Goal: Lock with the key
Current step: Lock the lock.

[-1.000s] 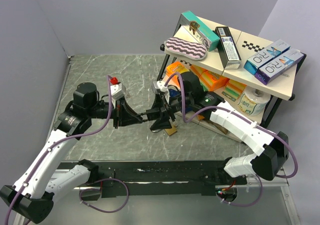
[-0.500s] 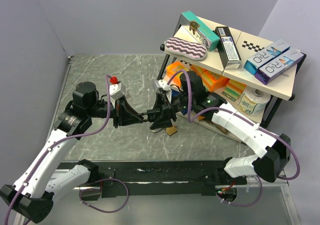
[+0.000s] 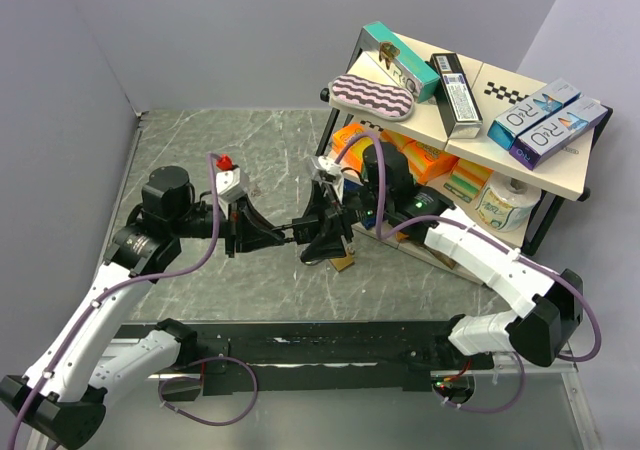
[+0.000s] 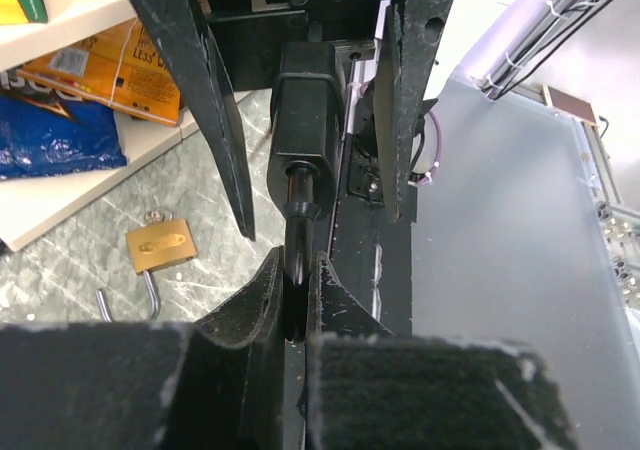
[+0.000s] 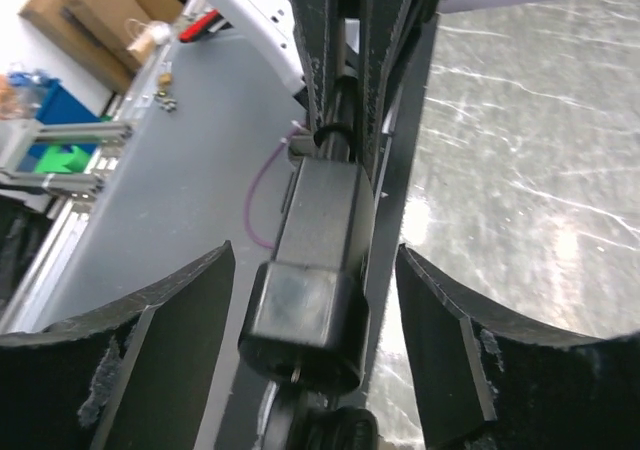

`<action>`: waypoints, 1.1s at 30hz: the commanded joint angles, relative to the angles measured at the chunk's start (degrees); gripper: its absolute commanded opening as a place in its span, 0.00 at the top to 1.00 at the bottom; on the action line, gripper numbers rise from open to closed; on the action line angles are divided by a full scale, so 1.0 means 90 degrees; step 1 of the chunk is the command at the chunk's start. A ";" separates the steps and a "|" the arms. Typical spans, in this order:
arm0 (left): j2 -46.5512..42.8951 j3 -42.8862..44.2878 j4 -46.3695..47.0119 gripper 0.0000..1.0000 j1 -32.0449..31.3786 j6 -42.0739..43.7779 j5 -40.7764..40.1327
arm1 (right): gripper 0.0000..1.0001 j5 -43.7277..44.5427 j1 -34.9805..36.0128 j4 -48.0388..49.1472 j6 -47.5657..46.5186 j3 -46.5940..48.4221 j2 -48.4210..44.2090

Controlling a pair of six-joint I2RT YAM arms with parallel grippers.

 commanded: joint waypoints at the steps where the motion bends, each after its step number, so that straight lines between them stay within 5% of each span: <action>1: -0.0191 0.0285 0.0524 0.99 0.0091 -0.0260 -0.0089 | 0.24 0.0121 -0.0086 -0.0531 -0.0727 0.0105 -0.0375; 18: 0.0199 0.0353 0.0534 0.99 0.0111 -0.0397 0.0341 | 0.29 0.0619 -0.0155 -0.0143 -0.0651 -0.0012 -0.0463; 27: 0.0150 0.0206 0.1246 0.99 0.0101 -0.0914 0.0253 | 0.53 0.0473 -0.0047 0.0013 -0.0554 -0.0100 -0.0414; 33: 0.0258 0.0187 0.1345 0.99 0.0091 -0.0886 0.0253 | 0.80 0.0142 -0.0028 0.0413 -0.0076 -0.0100 -0.0316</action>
